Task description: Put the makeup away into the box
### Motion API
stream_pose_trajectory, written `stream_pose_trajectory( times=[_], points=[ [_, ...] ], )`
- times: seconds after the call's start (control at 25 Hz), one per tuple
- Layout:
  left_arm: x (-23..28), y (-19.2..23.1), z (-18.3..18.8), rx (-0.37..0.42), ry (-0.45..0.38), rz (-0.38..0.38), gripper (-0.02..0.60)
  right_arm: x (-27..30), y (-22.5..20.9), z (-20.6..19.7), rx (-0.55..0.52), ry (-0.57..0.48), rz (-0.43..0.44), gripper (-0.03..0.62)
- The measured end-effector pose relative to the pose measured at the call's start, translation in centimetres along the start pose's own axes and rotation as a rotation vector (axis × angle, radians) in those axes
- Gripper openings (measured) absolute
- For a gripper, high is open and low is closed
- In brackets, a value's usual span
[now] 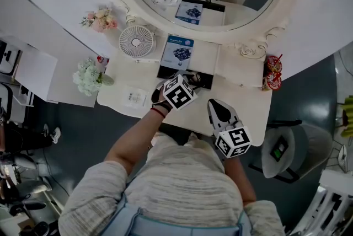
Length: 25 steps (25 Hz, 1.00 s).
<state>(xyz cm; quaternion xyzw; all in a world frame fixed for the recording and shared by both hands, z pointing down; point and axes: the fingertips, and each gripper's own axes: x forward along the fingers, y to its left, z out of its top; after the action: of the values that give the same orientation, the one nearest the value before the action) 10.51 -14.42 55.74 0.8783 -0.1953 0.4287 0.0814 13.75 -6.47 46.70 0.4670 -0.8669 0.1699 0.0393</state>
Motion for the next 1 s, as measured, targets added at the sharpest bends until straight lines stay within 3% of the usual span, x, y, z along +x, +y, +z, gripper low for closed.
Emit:
stream_pose_trajectory(
  times=[0.2, 0.52, 0.72, 1.0],
  points=[
    [-1.1, 0.1, 0.2, -0.036, -0.059, 0.008, 0.204, 0.2, 0.5, 0.1, -0.005, 0.001, 0.015, 0.011],
    [-4.2, 0.8, 0.1, -0.137, -0.243, 0.024, 0.194, 0.8, 1.6, 0.1, -0.016, 0.011, 0.049, 0.009],
    [-6.7, 1.1, -0.2, -0.222, -0.359, 0.032, 0.16, 1.5, 2.5, 0.2, -0.024, 0.016, 0.08, 0.011],
    [-9.1, 1.6, -2.2, -0.306, -0.437, 0.078, 0.099, 2.5, 4.1, -0.1, -0.039, 0.035, 0.127, 0.011]
  ],
)
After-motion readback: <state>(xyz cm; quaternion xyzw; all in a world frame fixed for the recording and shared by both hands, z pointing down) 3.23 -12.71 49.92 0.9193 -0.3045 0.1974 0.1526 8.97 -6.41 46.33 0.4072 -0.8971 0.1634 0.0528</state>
